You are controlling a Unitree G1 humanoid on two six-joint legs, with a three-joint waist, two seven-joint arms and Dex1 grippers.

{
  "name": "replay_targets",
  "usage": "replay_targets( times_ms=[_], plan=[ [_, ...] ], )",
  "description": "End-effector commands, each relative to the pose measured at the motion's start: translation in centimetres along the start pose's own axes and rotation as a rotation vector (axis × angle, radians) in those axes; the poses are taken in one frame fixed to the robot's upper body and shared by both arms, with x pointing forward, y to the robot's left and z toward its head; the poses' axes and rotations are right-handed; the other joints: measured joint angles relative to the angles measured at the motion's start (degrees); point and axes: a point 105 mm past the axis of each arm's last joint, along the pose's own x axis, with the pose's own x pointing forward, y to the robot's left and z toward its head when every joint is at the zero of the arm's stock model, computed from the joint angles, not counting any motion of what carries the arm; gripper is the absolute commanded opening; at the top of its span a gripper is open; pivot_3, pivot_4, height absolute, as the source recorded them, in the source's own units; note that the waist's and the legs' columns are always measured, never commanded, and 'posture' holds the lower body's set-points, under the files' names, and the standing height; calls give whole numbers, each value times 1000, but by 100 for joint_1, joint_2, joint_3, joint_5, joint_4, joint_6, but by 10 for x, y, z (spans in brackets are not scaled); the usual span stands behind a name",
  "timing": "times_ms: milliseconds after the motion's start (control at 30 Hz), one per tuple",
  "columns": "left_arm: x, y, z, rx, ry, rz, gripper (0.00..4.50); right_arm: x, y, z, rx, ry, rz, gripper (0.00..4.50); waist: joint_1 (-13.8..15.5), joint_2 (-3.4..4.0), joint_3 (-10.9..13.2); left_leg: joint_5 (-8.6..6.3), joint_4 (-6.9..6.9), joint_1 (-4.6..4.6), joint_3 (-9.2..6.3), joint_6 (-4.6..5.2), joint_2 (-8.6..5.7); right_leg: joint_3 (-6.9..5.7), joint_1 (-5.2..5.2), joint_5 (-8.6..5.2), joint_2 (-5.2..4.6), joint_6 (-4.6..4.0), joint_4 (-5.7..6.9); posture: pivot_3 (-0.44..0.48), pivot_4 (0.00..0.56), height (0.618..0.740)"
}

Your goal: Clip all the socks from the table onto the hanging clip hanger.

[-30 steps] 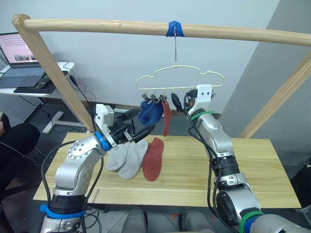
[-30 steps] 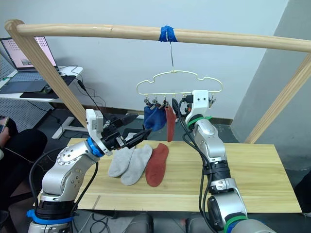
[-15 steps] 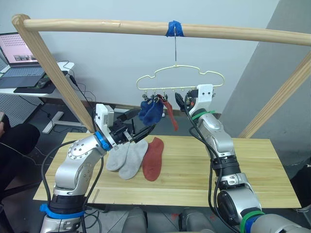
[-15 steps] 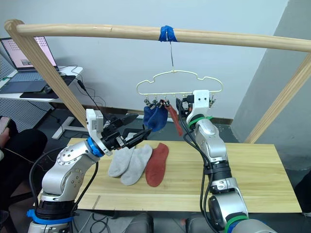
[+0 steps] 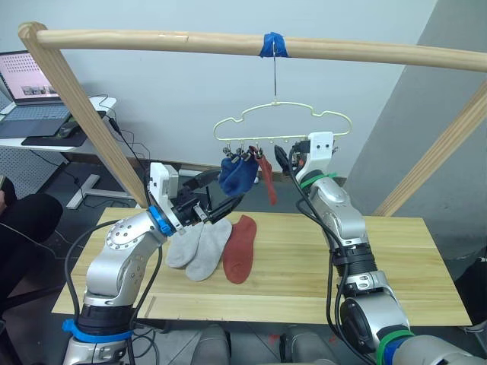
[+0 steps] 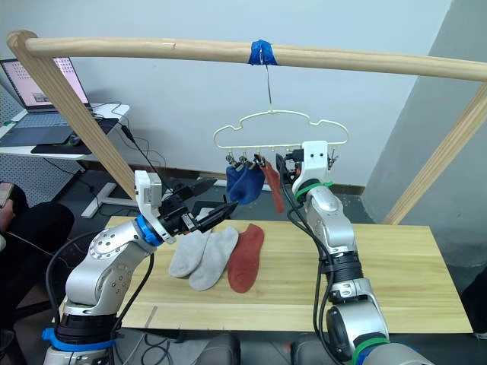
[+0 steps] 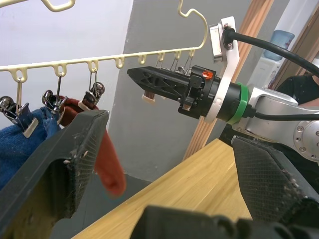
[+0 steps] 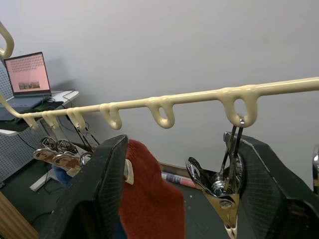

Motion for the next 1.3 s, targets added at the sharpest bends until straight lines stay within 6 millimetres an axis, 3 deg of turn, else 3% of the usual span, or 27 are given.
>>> replay_targets(
  times_ms=[33, 267, 333, 533, 767, 1033, 1300],
  plan=[
    [2, -5, 14, 51, -45, -26, 4500, 0, 2, 11, -12, -45, 5, 2821, 0, 0, 0, 0, 0, 0, 0, 0, 0, 0, 0, 0, 0, 0, 0, 103, 115, 740],
    [3, -4, 14, 51, -45, -29, 4500, 0, 1, 13, -6, -53, 0, 482, -1, 0, 0, 0, -1, 0, 0, 0, 0, 0, -1, 0, 0, 0, 0, 101, 115, 740],
    [3, -5, 14, 50, -44, -30, 4500, 0, 0, 13, -4, -55, -2, 107, -1, 0, 1, 0, -2, 0, 0, 0, 0, 0, -1, 0, 0, 0, -1, 100, 115, 740],
    [1, -5, 3, 52, 14, -25, 4500, -1, -2, 14, -6, -48, 8, 109, -1, 1, 2, 0, -3, -2, 0, 0, 0, 0, -2, 0, 0, 0, -1, 100, 120, 740],
    [-10, 1, -64, 15, 295, 47, 4500, -9, -5, 15, -80, -12, 88, 109, -3, 16, 20, 0, -5, -2, 1, 1, 0, 2, -3, -1, 0, 0, -4, 79, 130, 740],
    [16, 5, -141, 55, 508, 50, 4500, -16, -15, 18, -100, 1, 84, 109, 6, 29, 44, 0, -2, -5, 2, 1, -2, 0, -5, -4, 0, 3, -3, 30, 139, 740],
    [31, 13, -185, 121, 654, 49, 4500, -26, -20, 21, -102, 8, 51, 109, -41, 28, 49, -1, -3, -30, 5, 2, -1, 3, -30, -1, 1, 0, -3, -31, 151, 740]
  ],
)
